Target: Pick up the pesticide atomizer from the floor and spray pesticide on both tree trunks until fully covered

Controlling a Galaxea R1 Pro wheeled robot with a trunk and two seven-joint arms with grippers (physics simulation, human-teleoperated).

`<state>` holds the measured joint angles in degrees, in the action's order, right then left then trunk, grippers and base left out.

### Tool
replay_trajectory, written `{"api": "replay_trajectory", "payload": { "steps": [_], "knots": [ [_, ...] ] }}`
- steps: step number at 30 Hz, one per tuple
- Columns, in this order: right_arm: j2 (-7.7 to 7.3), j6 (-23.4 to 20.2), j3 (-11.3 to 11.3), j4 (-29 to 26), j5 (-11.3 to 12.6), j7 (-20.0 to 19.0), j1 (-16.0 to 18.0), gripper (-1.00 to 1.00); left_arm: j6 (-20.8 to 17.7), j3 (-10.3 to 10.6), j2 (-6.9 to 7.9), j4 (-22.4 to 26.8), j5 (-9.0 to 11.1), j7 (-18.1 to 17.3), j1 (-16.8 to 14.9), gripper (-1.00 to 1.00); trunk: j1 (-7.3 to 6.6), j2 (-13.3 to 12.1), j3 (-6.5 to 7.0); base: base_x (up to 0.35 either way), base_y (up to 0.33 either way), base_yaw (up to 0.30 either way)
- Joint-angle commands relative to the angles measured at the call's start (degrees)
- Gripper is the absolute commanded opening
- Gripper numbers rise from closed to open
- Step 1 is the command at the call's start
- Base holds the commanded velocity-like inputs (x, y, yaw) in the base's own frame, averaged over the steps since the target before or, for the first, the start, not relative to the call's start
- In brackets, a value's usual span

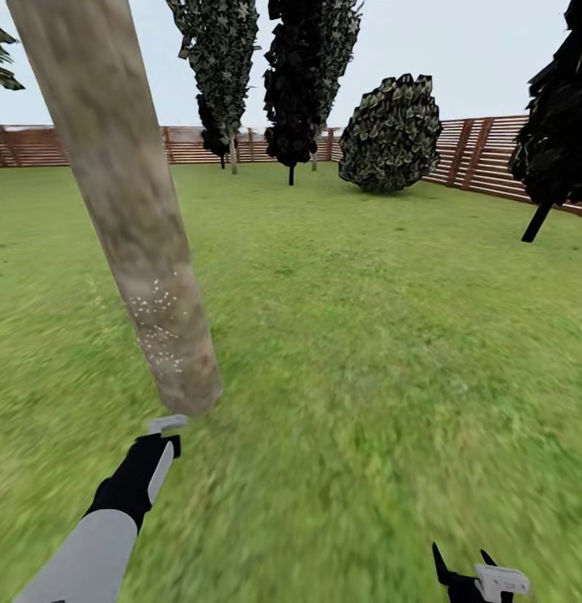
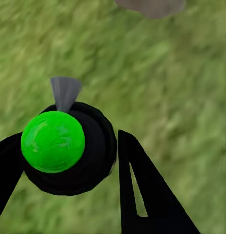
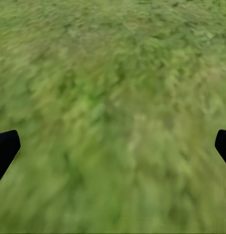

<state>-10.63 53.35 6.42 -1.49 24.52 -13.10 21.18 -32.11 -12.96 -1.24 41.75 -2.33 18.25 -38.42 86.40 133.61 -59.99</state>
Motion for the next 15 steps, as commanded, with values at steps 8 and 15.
{"api": "replay_trajectory", "payload": {
  "steps": [8, 15],
  "knots": [
    [0.03, 0.0, 0.0, 0.0, 0.0, 0.0, 0.0, 1.0, 0.03, 0.1, -0.37, 0.05, -0.05, 0.03, 0.0, -1.0, 0.0, 0.0, 0.0, 0.187, -0.216, 0.245],
    [0.0, 0.0, 0.0, 0.0, 0.0, 0.0, 0.0, 1.0, 3.25, 0.13, -0.5, 0.0, -0.05, 0.11, 0.01, -1.0, 0.0, 0.0, 0.0, 0.086, -0.268, 0.013]
  ]
}}
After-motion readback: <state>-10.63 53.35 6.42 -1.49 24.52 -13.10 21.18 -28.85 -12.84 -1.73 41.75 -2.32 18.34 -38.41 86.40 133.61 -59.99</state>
